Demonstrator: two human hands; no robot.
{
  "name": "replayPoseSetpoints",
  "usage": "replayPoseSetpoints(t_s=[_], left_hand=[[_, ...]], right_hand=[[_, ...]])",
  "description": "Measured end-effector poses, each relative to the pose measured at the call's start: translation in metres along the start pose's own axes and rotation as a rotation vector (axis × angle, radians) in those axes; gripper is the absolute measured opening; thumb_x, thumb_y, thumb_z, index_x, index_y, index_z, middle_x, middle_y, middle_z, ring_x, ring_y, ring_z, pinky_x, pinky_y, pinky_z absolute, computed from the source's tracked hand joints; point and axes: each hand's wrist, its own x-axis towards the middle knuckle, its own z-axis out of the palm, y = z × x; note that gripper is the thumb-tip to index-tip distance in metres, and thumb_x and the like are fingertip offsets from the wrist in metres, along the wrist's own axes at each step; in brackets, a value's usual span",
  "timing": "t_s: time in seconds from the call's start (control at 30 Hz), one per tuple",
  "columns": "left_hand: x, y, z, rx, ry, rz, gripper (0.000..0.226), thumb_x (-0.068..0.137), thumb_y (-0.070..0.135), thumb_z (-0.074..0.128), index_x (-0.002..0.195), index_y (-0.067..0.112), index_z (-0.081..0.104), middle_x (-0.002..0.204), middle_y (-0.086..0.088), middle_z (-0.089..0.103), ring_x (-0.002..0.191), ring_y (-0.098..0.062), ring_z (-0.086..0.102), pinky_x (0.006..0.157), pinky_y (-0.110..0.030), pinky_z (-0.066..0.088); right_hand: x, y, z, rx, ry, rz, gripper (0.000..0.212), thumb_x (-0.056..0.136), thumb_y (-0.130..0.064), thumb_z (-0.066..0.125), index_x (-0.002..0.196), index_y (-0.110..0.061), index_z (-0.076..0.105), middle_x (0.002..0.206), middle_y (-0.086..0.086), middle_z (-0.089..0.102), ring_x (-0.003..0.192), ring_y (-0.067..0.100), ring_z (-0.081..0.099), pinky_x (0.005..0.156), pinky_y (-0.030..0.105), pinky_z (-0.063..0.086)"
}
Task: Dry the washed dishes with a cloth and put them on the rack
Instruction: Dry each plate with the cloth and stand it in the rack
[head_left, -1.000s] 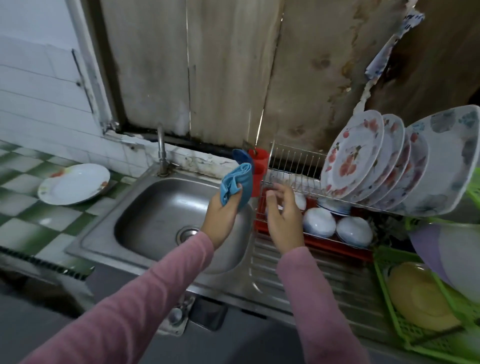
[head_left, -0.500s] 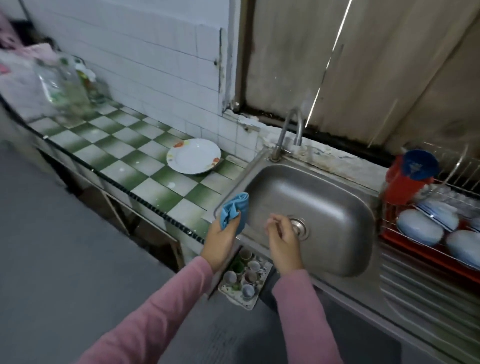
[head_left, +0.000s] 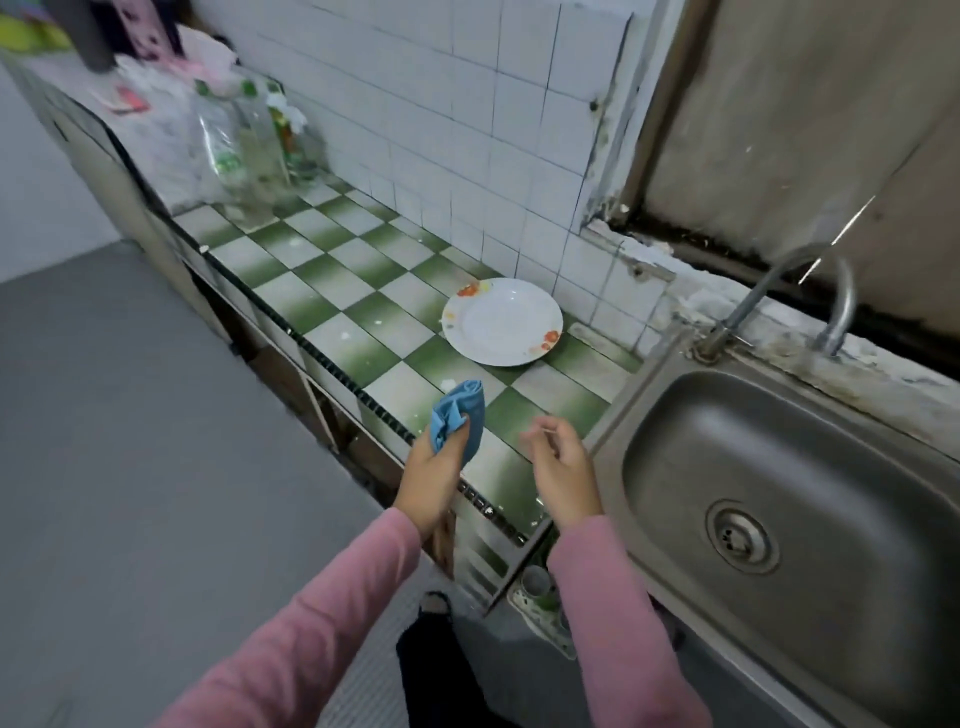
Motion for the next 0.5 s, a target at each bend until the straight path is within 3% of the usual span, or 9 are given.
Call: replayPoseSetpoints(t_s=[0.1,0.2,0.27,0.37,0.5], left_hand=[[0.049,0.007,-0.01,0.021,0.025,0.001,0.018,0.102,0.024,0.05,0.118,0.033,0.052,0.111,0.011,0.062,0.104,-0.009,0.058,0.093,-0.026,0.041],[0.097,0.021,-0.018,0.056,0.013,0.012,0.017,0.102,0.025,0.049,0.113,0.038,0.051,0.105,0.016,0.059,0.095,0.001,0.055,0.085,-0.024,0.042],[0.128,0.029,-0.022,0.071,0.012,0.009,0.018,0.102,0.027,0.048,0.118,0.036,0.051,0.105,0.017,0.059,0.097,-0.002,0.055,0.085,-0.024,0.041],[0.174,0.035,-0.024,0.076,-0.027,-0.001,0.031,0.103,0.029,0.047,0.134,0.029,0.049,0.122,0.006,0.059,0.112,-0.014,0.055,0.096,-0.027,0.039],[0.226,0.038,-0.025,0.074,-0.103,-0.01,0.026,0.103,0.028,0.046,0.128,0.034,0.046,0.126,0.005,0.058,0.114,-0.017,0.055,0.105,-0.033,0.041]], right_hand=[[0.051,-0.02,0.023,0.015,0.008,0.027,0.009,0.099,-0.026,0.051,0.098,-0.033,0.057,0.109,-0.004,0.067,0.106,0.016,0.063,0.09,0.031,0.046],[0.102,-0.042,0.043,0.054,0.038,0.074,0.007,0.1,-0.024,0.05,0.099,-0.029,0.055,0.108,-0.005,0.066,0.105,0.016,0.062,0.09,0.03,0.045],[0.133,-0.047,0.053,0.049,0.09,0.122,0.006,0.1,-0.025,0.051,0.101,-0.028,0.056,0.11,-0.003,0.065,0.105,0.019,0.062,0.09,0.032,0.047],[0.174,-0.049,0.06,0.093,0.164,0.202,0.014,0.098,-0.022,0.052,0.111,-0.021,0.056,0.116,0.002,0.063,0.106,0.023,0.06,0.093,0.037,0.049],[0.212,-0.048,0.065,0.065,0.261,0.301,0.034,0.1,-0.024,0.049,0.133,-0.013,0.051,0.123,0.006,0.055,0.104,0.021,0.05,0.088,0.03,0.04]])
